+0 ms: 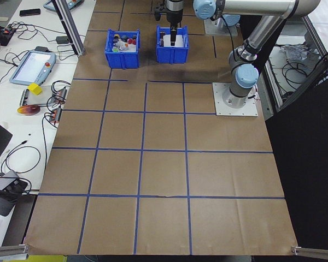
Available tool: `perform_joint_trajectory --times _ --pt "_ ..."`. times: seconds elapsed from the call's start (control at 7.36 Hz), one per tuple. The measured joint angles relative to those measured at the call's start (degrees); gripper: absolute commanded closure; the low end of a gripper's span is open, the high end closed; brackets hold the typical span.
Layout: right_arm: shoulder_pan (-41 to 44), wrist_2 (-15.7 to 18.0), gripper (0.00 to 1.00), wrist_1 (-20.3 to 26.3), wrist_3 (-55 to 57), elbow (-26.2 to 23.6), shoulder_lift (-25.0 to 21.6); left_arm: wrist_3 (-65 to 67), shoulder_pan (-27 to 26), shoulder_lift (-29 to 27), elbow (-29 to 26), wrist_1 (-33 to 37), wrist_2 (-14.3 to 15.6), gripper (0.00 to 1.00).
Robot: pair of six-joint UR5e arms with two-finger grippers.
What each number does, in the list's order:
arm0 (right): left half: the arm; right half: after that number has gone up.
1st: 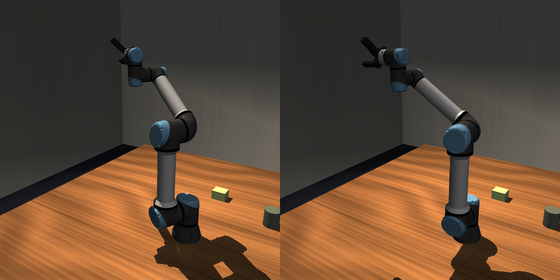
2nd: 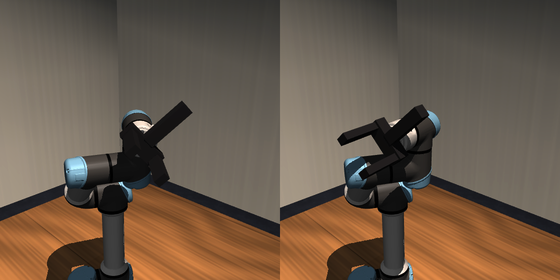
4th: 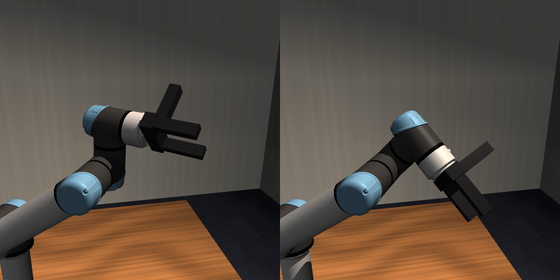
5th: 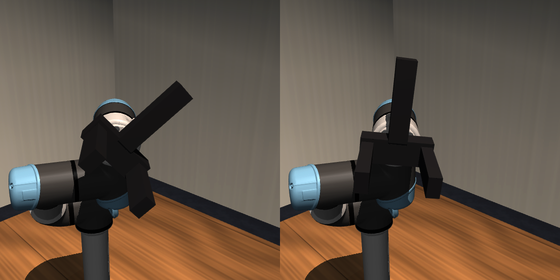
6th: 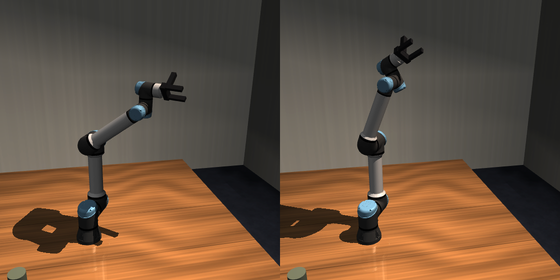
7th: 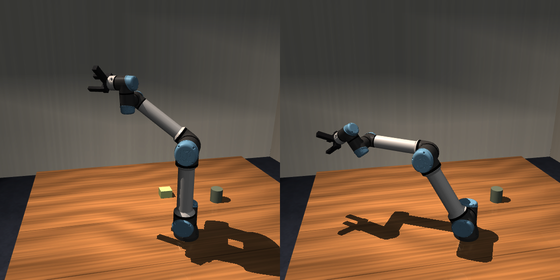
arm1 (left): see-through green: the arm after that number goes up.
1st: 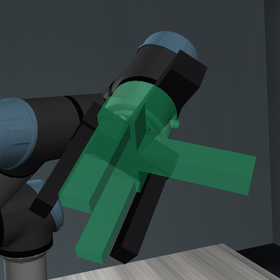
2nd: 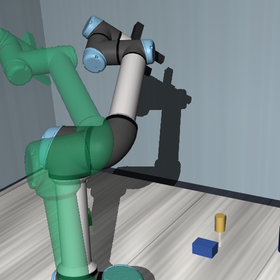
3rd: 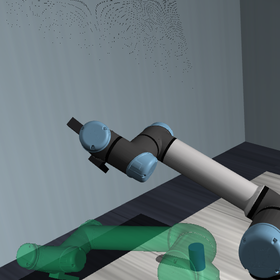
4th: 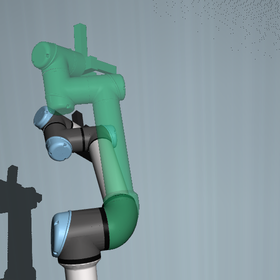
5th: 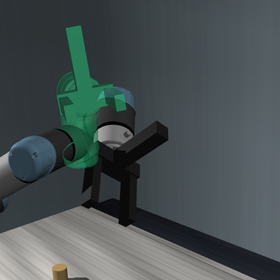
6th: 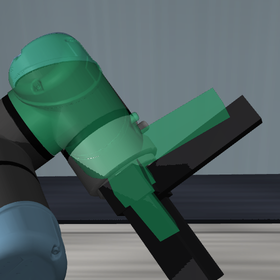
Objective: Place button box in front
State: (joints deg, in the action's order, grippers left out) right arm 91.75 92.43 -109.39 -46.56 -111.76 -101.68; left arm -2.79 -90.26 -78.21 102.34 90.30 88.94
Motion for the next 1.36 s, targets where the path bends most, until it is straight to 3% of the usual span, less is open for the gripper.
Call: perform_joint_trajectory --times 0.27,0.82,1.36 --pt "-3.0 -2.3 0.0 5.2 15.1 4.6 1.0 0.1 0.0 -0.1 0.0 0.0 0.0 0.01" --pt "-3.7 -3.1 0.0 23.4 39.1 17.6 8.1 0.1 0.0 0.1 0.4 0.1 0.0 0.01" --pt "-3.7 -2.9 0.0 24.6 50.9 18.8 8.7 0.1 0.0 -0.1 0.2 0.1 0.1 0.01"
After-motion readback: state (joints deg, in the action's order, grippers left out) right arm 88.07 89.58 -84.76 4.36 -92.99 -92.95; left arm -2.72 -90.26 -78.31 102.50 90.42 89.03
